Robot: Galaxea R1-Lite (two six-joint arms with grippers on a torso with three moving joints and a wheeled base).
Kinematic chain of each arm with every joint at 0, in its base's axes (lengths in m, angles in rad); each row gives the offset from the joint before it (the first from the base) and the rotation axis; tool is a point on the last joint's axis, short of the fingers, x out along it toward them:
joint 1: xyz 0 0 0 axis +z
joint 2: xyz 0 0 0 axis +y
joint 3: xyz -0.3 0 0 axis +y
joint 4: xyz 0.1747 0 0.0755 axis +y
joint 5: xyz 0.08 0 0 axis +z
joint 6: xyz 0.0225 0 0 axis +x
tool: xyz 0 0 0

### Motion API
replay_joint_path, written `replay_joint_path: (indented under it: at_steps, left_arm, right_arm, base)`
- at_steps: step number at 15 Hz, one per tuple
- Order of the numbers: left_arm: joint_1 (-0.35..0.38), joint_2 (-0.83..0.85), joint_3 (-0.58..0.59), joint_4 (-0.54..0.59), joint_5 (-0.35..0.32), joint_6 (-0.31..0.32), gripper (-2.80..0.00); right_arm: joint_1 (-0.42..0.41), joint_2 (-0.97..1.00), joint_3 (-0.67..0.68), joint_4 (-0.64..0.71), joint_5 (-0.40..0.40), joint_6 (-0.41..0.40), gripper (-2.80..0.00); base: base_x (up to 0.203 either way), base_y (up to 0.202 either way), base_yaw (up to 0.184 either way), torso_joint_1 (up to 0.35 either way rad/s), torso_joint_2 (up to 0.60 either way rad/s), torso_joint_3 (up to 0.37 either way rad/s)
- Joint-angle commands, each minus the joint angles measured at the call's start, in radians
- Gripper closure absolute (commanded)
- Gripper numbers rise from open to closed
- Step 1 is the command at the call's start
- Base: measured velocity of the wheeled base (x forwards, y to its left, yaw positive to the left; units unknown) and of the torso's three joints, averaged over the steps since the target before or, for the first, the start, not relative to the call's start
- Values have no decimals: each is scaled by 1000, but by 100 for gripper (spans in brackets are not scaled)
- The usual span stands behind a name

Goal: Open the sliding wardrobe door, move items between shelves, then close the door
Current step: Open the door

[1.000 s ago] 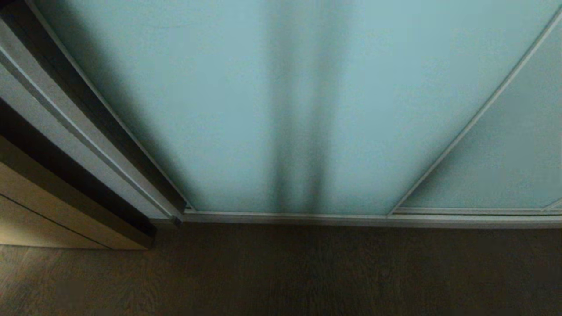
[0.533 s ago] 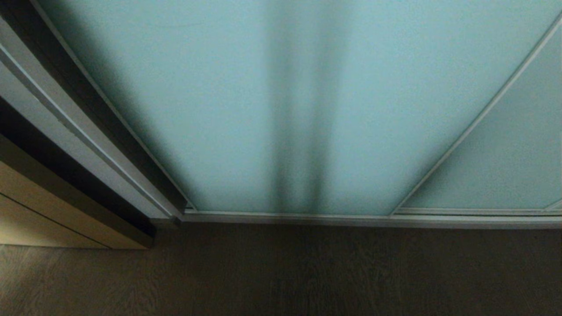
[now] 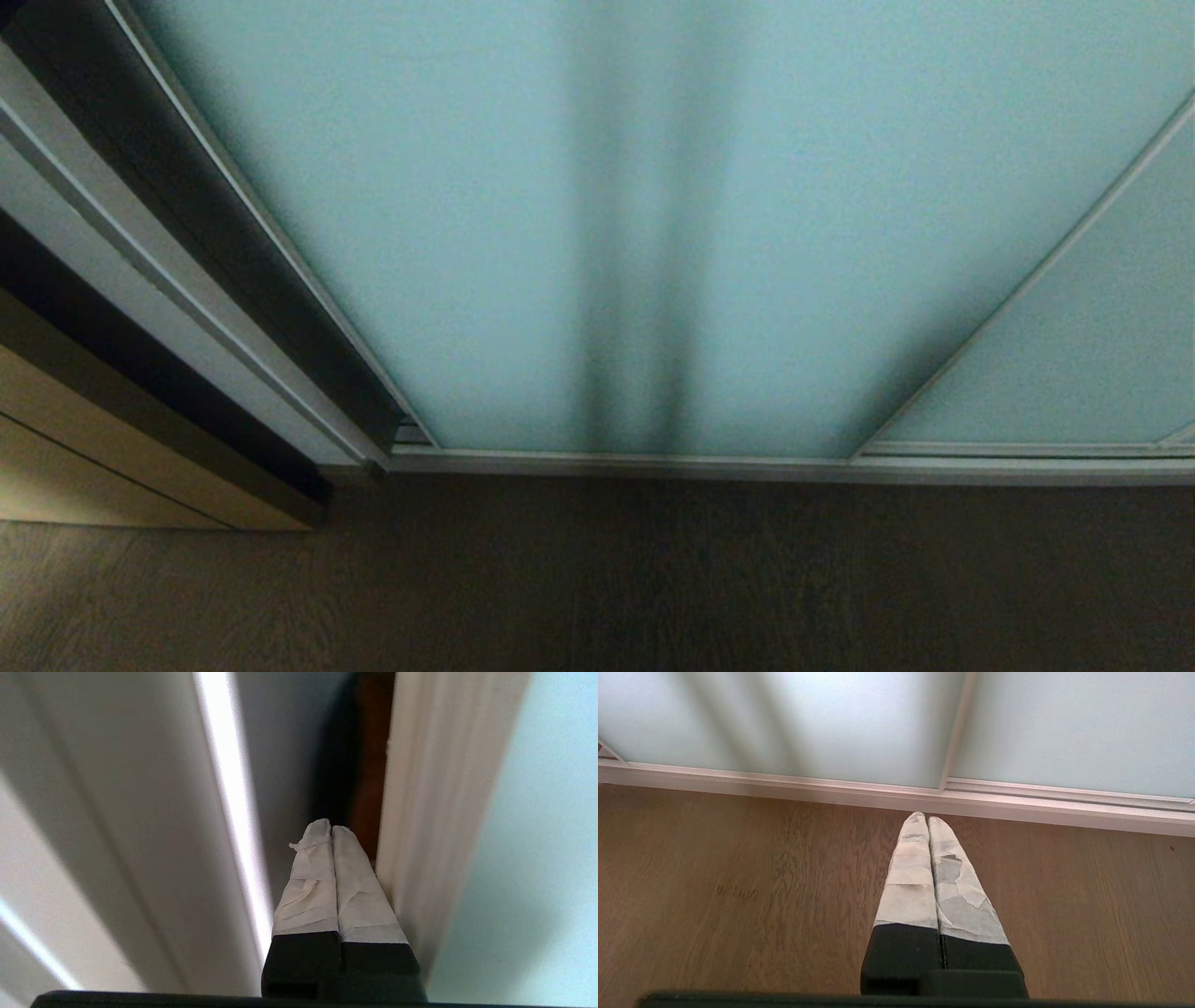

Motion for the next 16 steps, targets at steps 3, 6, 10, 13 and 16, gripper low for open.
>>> replay_joint_path:
  at_steps: [3, 6, 10, 13, 16]
  left_arm:
    - [-135, -112, 100, -1, -21, 0, 0]
    - [-231, -172, 188, -2, -20, -9, 0]
    - [-350, -229, 283, -10, -16, -30, 0]
    - [-481, -299, 370, -4, -11, -51, 0]
    - [-526, -322, 378, -4, -1, -54, 0]
  right_arm:
    - [0, -3, 0, 0, 1, -1, 0]
    - [0, -3, 0, 0, 1, 0, 0]
    - [0, -3, 0, 0, 1, 0, 0]
    - [0, -3, 1, 0, 1, -1, 0]
    - [0, -3, 0, 0, 1, 0, 0]
  base:
    - [0, 0, 0, 0, 0, 0]
    - [0, 0, 0, 0, 0, 0]
    - [0, 0, 0, 0, 0, 0]
    - [0, 0, 0, 0, 0, 0]
    - [0, 0, 0, 0, 0, 0]
